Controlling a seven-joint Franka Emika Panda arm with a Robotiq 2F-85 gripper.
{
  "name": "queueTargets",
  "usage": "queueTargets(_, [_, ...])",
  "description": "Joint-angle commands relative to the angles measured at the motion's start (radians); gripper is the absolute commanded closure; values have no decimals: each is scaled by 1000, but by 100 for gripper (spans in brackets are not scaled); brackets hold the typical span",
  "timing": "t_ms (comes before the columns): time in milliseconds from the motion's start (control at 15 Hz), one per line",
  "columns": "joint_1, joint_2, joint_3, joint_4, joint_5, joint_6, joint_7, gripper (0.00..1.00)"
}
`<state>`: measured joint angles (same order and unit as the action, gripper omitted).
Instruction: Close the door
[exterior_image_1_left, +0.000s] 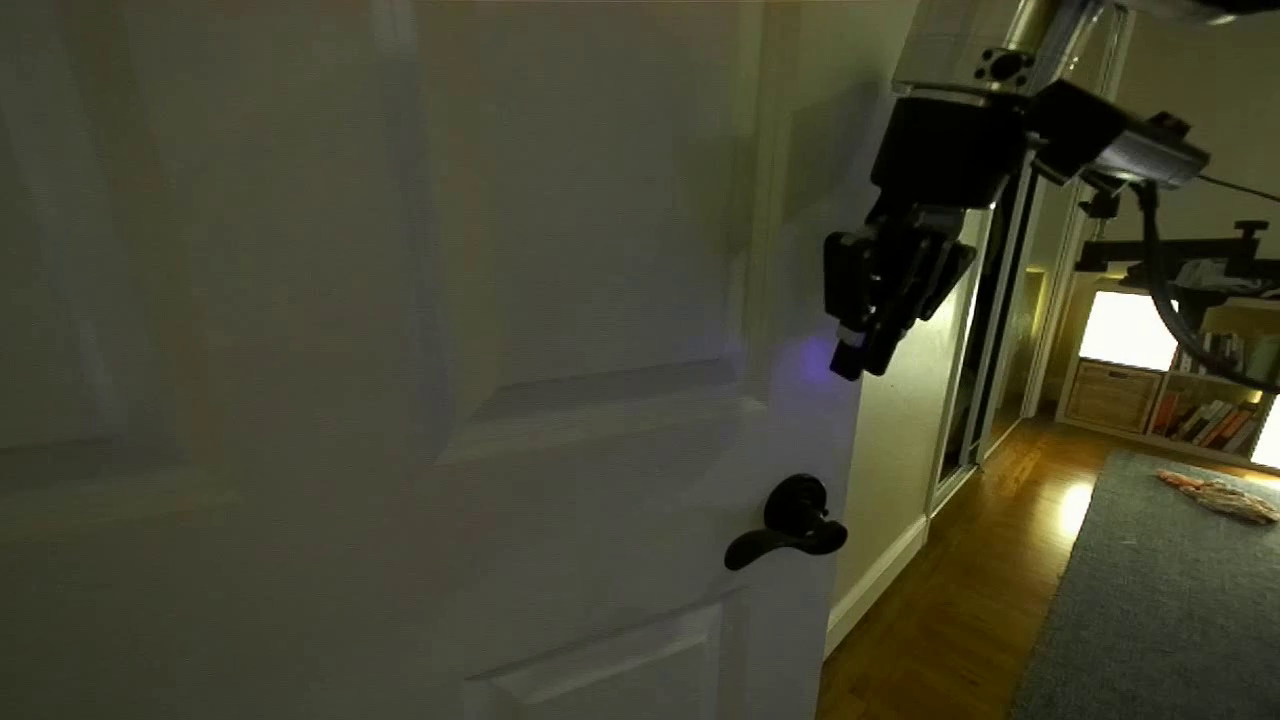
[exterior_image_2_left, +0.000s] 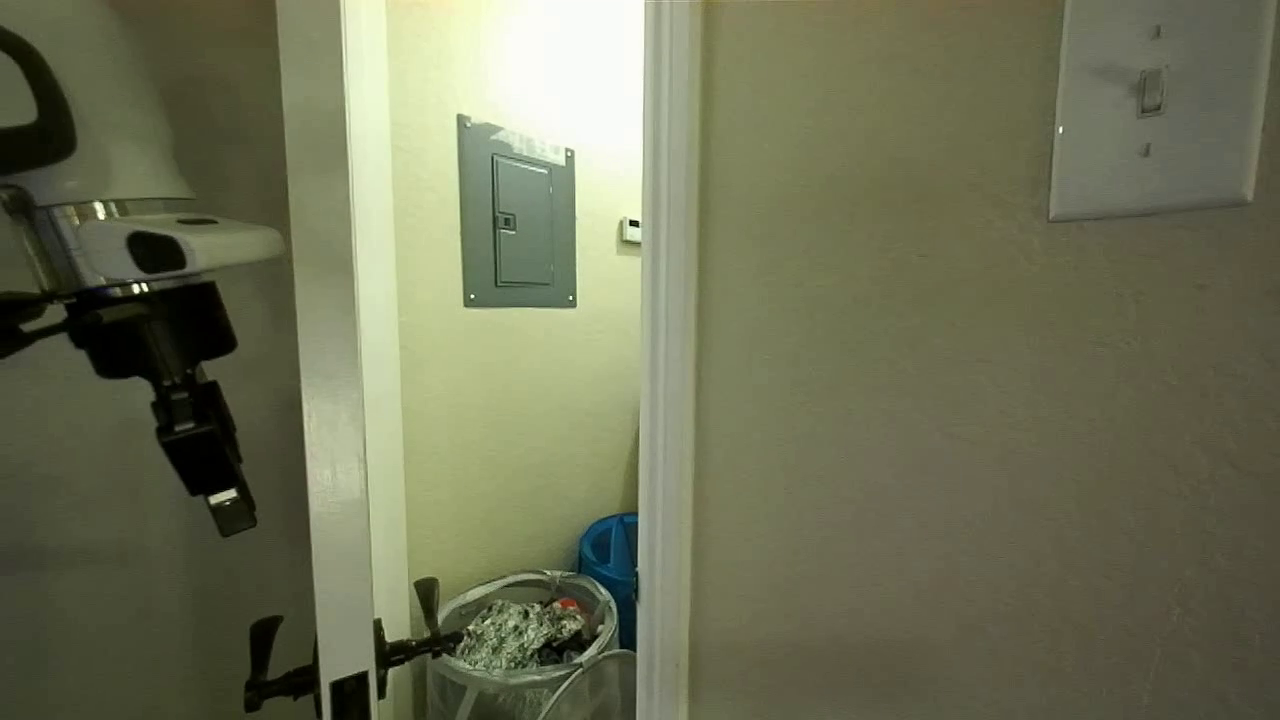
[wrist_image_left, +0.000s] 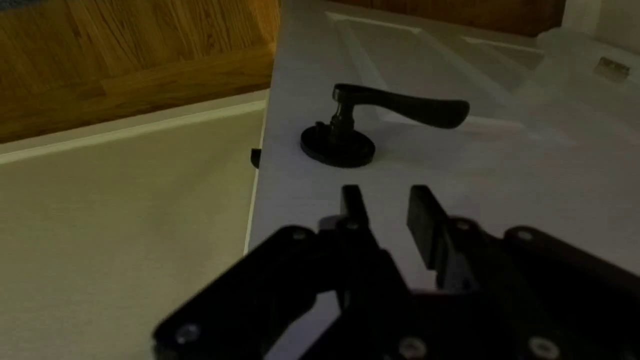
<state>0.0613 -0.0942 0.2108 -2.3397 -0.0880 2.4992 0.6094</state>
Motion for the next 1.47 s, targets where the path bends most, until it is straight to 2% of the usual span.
queueTargets(0, [-8, 18, -11, 18, -136, 69, 152, 94])
queueTargets(200, [-18, 40, -25, 40, -266, 122, 271, 99])
queueTargets(467, [-27, 91, -54, 101, -450, 169, 427, 93])
queueTargets(800, [-40, 184, -67, 206, -636, 185, 579, 94])
queueTargets(1133, [-32, 291, -101, 351, -735, 181, 627, 95])
queueTargets(1400, [-28, 374, -116, 456, -746, 188, 617, 95])
